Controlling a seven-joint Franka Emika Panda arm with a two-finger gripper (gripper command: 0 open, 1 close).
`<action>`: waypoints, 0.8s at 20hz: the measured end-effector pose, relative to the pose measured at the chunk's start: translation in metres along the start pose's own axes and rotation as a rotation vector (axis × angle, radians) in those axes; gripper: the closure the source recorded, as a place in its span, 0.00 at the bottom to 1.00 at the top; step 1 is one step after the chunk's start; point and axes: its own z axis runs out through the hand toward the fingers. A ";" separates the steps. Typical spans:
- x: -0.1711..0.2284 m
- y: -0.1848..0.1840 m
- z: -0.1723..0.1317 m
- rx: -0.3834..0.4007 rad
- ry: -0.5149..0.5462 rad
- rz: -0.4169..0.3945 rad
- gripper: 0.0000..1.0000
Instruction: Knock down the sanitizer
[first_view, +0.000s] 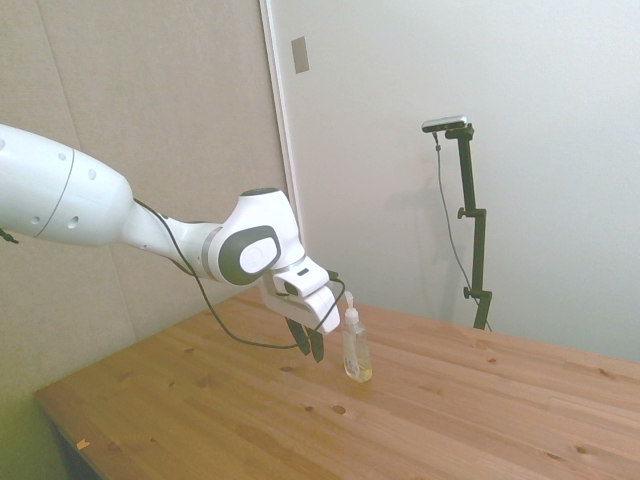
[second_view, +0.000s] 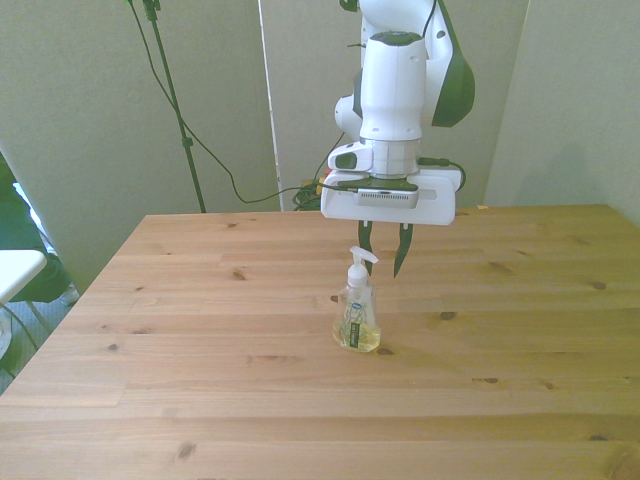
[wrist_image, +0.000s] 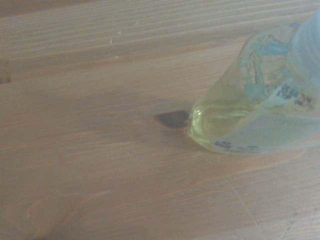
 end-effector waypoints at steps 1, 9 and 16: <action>0.002 -0.001 0.001 -0.003 0.004 0.003 1.00; 0.017 -0.015 0.007 -0.004 0.026 0.022 1.00; 0.053 -0.028 0.000 0.002 0.057 0.059 1.00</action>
